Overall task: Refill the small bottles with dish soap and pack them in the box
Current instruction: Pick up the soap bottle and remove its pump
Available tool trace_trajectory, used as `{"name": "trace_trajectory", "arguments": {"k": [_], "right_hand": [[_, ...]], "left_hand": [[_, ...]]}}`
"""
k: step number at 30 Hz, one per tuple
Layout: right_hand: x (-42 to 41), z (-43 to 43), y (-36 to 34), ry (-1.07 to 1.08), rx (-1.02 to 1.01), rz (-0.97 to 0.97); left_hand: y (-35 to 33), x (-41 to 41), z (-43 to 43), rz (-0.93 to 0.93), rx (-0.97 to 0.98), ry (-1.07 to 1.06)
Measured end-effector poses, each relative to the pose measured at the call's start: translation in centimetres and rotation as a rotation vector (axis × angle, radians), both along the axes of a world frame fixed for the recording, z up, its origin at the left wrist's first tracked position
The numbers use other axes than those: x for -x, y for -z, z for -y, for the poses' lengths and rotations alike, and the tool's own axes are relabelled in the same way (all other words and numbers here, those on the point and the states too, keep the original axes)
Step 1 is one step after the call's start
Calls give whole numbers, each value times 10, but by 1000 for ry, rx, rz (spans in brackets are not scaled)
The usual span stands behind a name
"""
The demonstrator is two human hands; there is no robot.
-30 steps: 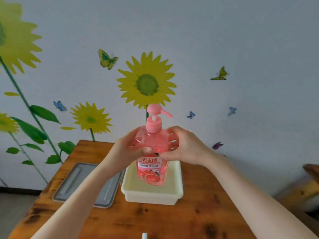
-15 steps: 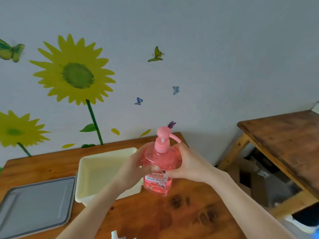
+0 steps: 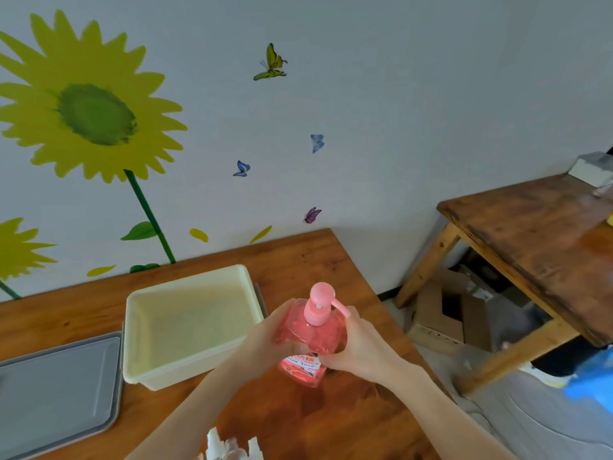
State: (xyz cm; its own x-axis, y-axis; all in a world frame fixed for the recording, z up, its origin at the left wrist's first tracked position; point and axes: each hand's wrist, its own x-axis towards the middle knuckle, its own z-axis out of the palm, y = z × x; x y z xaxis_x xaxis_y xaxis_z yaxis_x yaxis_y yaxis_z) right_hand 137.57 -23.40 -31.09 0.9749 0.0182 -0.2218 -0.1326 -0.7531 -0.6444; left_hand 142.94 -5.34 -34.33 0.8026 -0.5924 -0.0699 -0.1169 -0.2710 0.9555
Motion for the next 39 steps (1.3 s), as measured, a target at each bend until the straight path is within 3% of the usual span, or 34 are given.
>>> {"name": "trace_trajectory", "arguments": {"k": [20,27,30,33,36,39], "right_hand": [[-3,8,27,25,41,-36],[-9,16,25,-73,126,-80],[-15,23,12,-181,177,-146],[-26,35,-15,-228,247,-25],[-35,37,-48,-188,119,127],[-40,30,-73,-248,23,131]], "left_hand": [[25,-2,13,28,-99,-41],[24,-7,17,35,-312,-6],[22,-9,19,43,-308,56],[20,-11,19,29,-284,79],[20,-12,20,12,-283,80],[20,-13,21,13,-296,83]]}}
